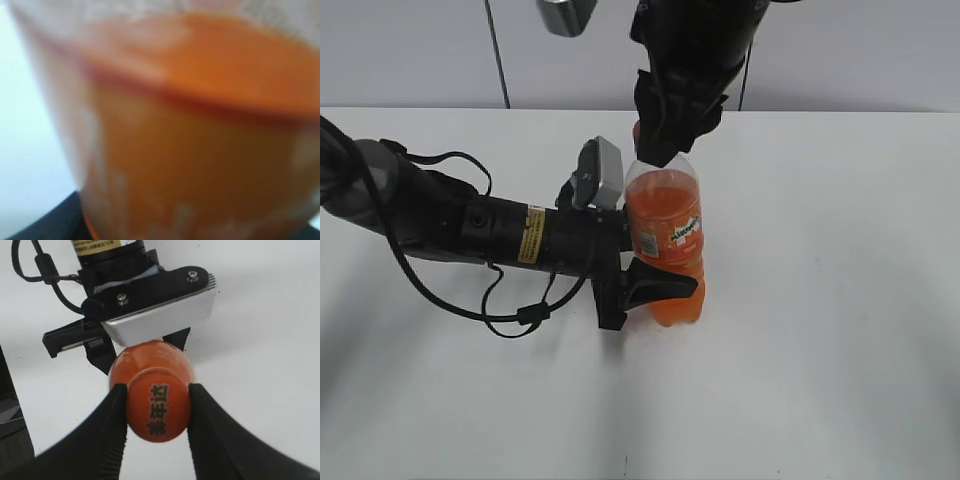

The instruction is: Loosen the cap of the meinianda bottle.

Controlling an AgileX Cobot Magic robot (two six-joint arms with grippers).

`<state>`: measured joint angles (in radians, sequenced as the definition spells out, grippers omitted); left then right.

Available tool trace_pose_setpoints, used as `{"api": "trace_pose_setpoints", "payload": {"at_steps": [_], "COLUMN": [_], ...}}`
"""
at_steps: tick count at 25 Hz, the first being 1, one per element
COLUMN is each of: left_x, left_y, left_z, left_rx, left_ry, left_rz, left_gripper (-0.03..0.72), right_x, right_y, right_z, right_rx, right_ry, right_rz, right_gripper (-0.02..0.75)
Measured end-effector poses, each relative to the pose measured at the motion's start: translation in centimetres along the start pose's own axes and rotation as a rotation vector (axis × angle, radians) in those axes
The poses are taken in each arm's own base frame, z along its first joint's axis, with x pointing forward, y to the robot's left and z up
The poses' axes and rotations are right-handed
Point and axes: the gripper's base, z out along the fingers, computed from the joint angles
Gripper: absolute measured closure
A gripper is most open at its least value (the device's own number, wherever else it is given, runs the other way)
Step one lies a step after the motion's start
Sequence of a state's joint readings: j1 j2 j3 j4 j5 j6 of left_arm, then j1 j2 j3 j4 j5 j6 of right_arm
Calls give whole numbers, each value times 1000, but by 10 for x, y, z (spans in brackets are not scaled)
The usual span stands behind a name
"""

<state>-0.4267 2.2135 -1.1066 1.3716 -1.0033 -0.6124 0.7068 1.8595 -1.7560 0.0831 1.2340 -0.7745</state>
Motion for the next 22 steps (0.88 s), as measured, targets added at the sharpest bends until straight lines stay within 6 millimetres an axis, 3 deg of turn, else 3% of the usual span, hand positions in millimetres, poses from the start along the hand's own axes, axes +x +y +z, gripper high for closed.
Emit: {"api": "trace_pose_setpoints", "payload": {"at_steps": [15,22], "left_x": [-1,0], "left_y": [-1,-1], "left_z": [0,0], "left_rx": [18,20], "left_ry": [9,9], "left_rz": [21,22], "left_gripper": [288,288], "right_x": [0,0], "right_y": [2,2], "right_z": [0,0], "right_rx": [-22,-25], "right_ry": [-7,-10], "right_rz": [-407,-498], "right_gripper": [459,457]}}
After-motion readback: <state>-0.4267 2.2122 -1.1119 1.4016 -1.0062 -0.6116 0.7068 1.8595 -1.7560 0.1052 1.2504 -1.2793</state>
